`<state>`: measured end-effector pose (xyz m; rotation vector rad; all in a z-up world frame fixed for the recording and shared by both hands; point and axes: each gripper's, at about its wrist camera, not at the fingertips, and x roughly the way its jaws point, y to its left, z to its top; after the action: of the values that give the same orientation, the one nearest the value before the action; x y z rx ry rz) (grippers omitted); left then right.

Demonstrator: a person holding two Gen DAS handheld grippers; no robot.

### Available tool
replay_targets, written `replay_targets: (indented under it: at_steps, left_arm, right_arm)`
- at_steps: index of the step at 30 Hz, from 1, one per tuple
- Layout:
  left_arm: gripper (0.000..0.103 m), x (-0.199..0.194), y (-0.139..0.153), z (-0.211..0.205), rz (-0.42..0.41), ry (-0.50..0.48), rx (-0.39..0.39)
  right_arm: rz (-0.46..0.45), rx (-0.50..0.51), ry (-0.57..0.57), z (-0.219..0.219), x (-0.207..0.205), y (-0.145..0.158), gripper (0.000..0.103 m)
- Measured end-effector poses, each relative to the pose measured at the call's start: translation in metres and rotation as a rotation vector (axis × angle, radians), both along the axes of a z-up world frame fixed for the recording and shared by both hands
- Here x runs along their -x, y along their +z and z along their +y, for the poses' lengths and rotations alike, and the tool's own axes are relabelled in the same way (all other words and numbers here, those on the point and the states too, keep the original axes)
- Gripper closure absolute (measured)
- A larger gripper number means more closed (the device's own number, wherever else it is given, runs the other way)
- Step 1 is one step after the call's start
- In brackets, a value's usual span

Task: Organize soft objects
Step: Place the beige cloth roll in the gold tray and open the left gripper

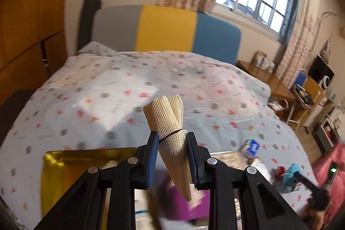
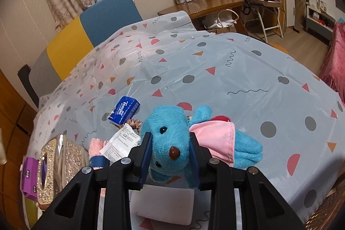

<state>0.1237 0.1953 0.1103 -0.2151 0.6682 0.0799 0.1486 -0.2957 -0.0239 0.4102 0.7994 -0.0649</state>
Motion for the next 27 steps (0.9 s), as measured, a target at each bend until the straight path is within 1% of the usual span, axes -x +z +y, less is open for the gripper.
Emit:
replay_targets:
  at_steps: [2, 5, 8, 11, 13, 16, 19, 23, 25, 27]
  left_arm:
    - [0.076, 0.016, -0.011, 0.022, 0.006, 0.043, -0.019]
    - [0.076, 0.034, -0.034, 0.053, 0.034, 0.109, 0.003]
    - [0.076, 0.048, -0.061, 0.075, 0.074, 0.167, 0.017]
    - [0.076, 0.061, -0.083, 0.087, 0.107, 0.199, 0.013]
    - [0.076, 0.070, -0.098, 0.091, 0.130, 0.218, 0.004]
    - [0.075, 0.076, -0.114, 0.093, 0.153, 0.234, -0.020]
    - [0.074, 0.076, -0.128, 0.094, 0.183, 0.252, -0.049]
    - [0.072, 0.076, -0.140, 0.095, 0.198, 0.268, -0.057]
    - [0.071, 0.076, -0.142, 0.096, 0.203, 0.271, -0.048]
    - [0.064, 0.077, -0.143, 0.096, 0.201, 0.274, -0.042]
  right_arm:
    - [0.003, 0.013, 0.002, 0.002, 0.000, 0.000, 0.071]
    - [0.011, 0.031, 0.002, 0.004, -0.001, 0.000, 0.071]
    - [0.017, 0.058, -0.003, 0.006, -0.001, 0.000, 0.071]
    - [0.028, 0.086, -0.005, 0.009, -0.002, -0.001, 0.071]
    - [0.030, 0.098, 0.000, 0.011, -0.003, -0.001, 0.071]
    - [0.034, 0.121, 0.003, 0.014, -0.004, -0.001, 0.071]
    - [0.044, 0.144, 0.007, 0.018, -0.006, -0.002, 0.071]
    - [0.054, 0.169, 0.011, 0.021, -0.007, -0.003, 0.071]
    - [0.061, 0.183, 0.012, 0.022, -0.008, -0.004, 0.071]
    - [0.066, 0.192, 0.013, 0.023, -0.008, -0.005, 0.071]
